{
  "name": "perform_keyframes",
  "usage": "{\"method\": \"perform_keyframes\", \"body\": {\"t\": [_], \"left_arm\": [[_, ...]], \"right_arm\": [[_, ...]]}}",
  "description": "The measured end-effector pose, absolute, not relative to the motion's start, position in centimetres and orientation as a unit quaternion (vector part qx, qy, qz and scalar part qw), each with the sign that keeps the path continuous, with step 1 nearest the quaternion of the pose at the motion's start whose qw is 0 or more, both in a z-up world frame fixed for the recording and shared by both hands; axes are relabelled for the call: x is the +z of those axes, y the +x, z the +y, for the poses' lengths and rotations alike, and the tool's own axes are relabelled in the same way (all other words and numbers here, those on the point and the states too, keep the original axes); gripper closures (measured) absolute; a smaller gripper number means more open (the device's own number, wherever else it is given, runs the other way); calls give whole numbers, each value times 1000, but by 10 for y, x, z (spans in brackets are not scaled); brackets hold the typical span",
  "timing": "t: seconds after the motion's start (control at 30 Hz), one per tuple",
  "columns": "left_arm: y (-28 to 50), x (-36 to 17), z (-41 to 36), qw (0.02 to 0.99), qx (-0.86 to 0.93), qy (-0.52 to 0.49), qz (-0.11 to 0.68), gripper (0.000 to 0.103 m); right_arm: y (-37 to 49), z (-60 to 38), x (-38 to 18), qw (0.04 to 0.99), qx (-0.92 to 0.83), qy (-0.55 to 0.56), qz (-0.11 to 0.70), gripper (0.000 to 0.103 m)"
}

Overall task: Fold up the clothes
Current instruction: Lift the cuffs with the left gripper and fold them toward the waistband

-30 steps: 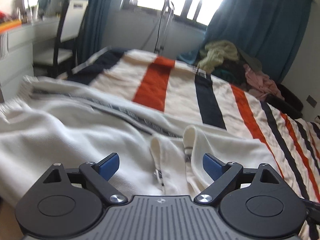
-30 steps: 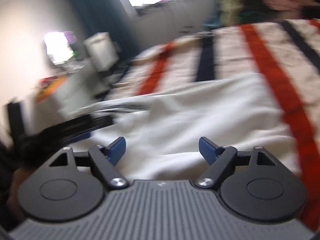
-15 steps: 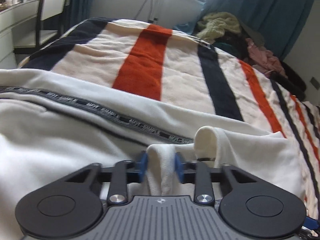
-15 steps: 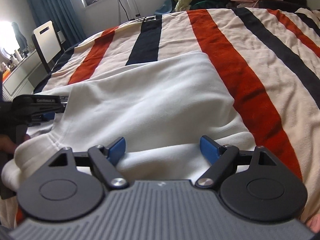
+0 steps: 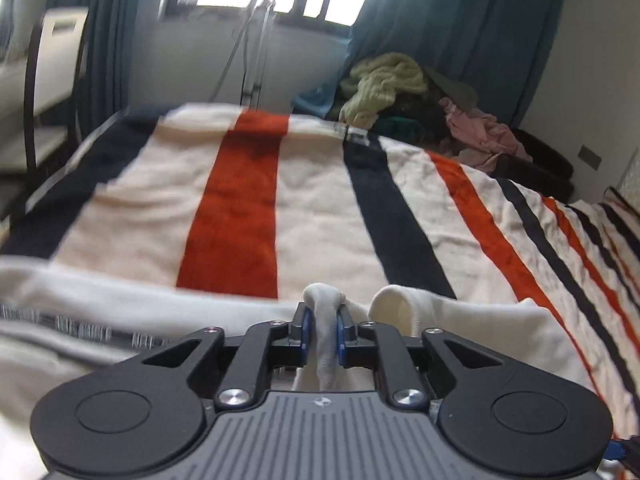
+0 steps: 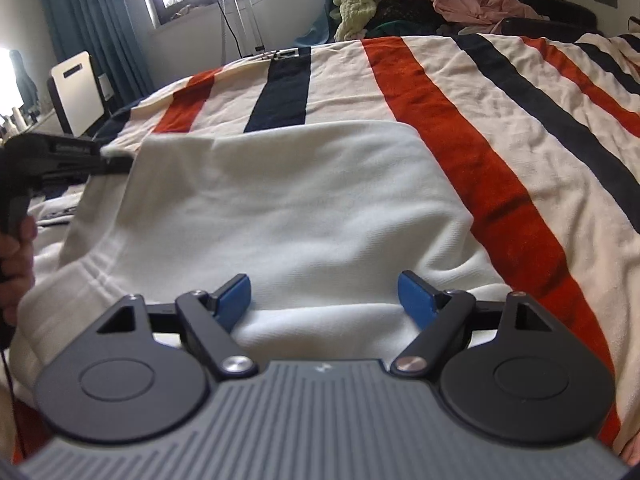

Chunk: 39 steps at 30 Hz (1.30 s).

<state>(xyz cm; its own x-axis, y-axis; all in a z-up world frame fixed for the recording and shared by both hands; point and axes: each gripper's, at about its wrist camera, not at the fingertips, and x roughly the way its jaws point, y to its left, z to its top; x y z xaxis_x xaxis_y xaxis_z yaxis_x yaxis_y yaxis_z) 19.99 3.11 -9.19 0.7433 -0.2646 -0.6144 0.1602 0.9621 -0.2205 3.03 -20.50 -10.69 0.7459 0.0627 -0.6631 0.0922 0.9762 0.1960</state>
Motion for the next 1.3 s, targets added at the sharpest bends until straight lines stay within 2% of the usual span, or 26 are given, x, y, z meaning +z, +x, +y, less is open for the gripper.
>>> {"method": "perform_keyframes", "body": {"t": [0.03,0.2,0.27,0.33,0.47,0.7,0.77,0.8,0.9,0.97,1.2,1.3], "left_arm": [[199,-94,36,927,-116,-88,347,81],[159,-71,48,929,-135,-110,326,76],[135,-60,48,929,-147,-122,317,66],[108,-52,47,925,-162,-140,313,52],[63,-53,34,914,-194,-155,321,44],[36,-88,-7,912,-180,-58,364,48],[37,-100,-12,913,-161,-40,372,63],[38,-105,-14,914,-153,-35,375,80],[38,-107,-7,915,-145,-59,372,90],[33,-97,3,918,-145,-80,361,91],[37,-109,17,902,-130,-113,397,90],[39,-114,14,902,-123,-105,401,86]], "right_arm": [[31,-204,-107,928,-10,107,357,21],[31,-206,-107,928,-10,106,357,21],[30,-204,-107,928,-10,103,358,21],[28,-205,-105,928,-8,104,359,21],[23,-209,-103,927,-4,115,357,21],[19,-211,-101,927,-2,120,357,21],[19,-211,-102,927,-3,116,357,21],[20,-210,-103,927,-4,114,357,21],[21,-210,-105,927,-5,110,358,21],[21,-208,-105,928,-3,104,358,21],[20,-205,-107,928,5,97,360,21],[21,-203,-108,928,3,89,362,21]]}}
